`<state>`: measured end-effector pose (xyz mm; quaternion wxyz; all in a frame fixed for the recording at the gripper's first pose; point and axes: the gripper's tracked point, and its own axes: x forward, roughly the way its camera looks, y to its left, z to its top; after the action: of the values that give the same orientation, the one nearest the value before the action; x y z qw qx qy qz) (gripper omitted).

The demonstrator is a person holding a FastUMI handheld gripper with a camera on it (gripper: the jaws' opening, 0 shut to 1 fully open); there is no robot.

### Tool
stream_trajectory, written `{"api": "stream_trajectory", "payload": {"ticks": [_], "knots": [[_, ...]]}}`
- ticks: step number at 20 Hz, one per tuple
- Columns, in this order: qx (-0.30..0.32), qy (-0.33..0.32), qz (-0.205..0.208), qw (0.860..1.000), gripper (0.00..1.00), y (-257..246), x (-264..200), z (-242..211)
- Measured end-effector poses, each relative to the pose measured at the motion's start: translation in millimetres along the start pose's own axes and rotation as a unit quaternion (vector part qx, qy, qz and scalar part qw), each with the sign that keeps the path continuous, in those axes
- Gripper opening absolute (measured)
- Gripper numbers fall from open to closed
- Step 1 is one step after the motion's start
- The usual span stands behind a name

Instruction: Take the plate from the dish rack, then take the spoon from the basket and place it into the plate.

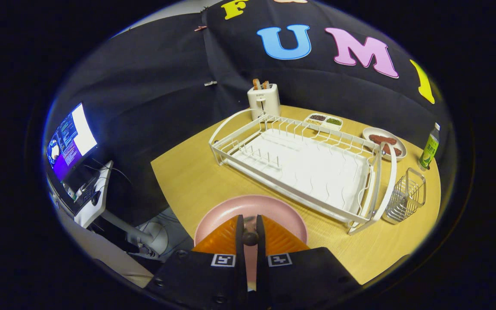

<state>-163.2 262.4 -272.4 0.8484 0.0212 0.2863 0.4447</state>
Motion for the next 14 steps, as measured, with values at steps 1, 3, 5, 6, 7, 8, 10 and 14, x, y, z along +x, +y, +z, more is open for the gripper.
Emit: {"api": "stream_trajectory", "payload": {"ticks": [1,3,5,6,7,8,10,14], "knots": [[0.0,0.008,0.0,1.0,0.13,-3.6,-0.4,-8.1],[0.003,0.026,-0.009,1.0,0.13,-12.3,0.1,-25.1],[0.006,0.042,-0.015,0.999,0.15,-19.4,5.2,-37.3],[0.004,0.046,-0.02,0.999,0.15,-21.9,6.4,-40.8],[0.001,0.047,-0.023,0.999,0.17,-23.3,6.6,-42.7],[-0.008,0.049,-0.03,0.998,0.17,-26.4,9.1,-45.1],[-0.021,0.057,-0.04,0.997,0.22,-31.8,10.6,-51.5],[-0.014,0.055,-0.047,0.997,0.31,-37.8,10.1,-50.4]]}}
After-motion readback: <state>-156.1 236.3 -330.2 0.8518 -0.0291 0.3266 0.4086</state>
